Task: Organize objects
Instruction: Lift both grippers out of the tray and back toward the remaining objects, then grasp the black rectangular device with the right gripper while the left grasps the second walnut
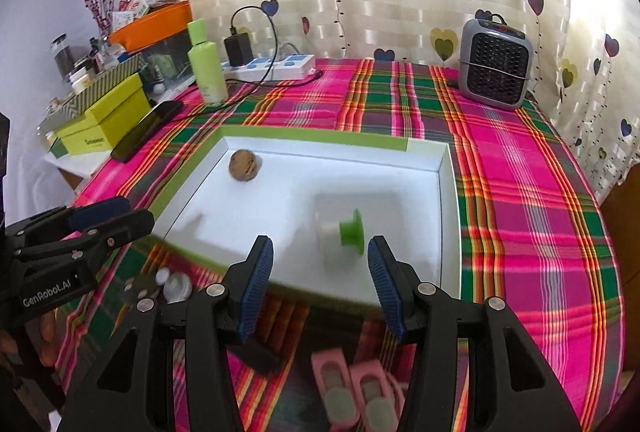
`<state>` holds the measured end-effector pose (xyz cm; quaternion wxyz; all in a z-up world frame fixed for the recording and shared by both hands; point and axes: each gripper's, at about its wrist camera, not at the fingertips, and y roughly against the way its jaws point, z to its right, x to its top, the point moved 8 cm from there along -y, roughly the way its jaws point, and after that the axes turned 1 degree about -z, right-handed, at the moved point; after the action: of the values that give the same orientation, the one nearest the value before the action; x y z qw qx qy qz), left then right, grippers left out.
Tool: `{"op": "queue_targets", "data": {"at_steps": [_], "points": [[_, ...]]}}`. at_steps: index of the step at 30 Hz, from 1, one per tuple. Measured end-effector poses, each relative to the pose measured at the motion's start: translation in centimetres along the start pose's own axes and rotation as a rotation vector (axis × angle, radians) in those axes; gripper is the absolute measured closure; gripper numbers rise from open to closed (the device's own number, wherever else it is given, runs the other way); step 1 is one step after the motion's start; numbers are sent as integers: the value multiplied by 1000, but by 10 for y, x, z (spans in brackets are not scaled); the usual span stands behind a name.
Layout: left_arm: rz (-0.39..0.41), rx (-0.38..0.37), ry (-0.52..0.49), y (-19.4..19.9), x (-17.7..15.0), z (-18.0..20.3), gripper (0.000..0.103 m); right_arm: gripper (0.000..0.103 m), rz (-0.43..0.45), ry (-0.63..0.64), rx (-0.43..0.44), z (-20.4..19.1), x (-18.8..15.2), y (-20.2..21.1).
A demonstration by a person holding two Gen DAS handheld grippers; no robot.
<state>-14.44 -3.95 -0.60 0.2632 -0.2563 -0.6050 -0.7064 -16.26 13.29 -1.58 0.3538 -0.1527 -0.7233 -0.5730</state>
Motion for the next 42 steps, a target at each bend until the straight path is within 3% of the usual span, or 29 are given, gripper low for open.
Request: {"op": "queue_targets", "data": {"at_steps": [19,29,42], "points": [[1,-37,18,33,-53,1,56,52,-30,59,71,-22,-40,6],[-50,-77,11,23,-71,16,56,52,-53,88,130,-37,-48,4],[-83,-55,32,9,-79,12,56,52,-112,143,192,-53,-61,-1]]}}
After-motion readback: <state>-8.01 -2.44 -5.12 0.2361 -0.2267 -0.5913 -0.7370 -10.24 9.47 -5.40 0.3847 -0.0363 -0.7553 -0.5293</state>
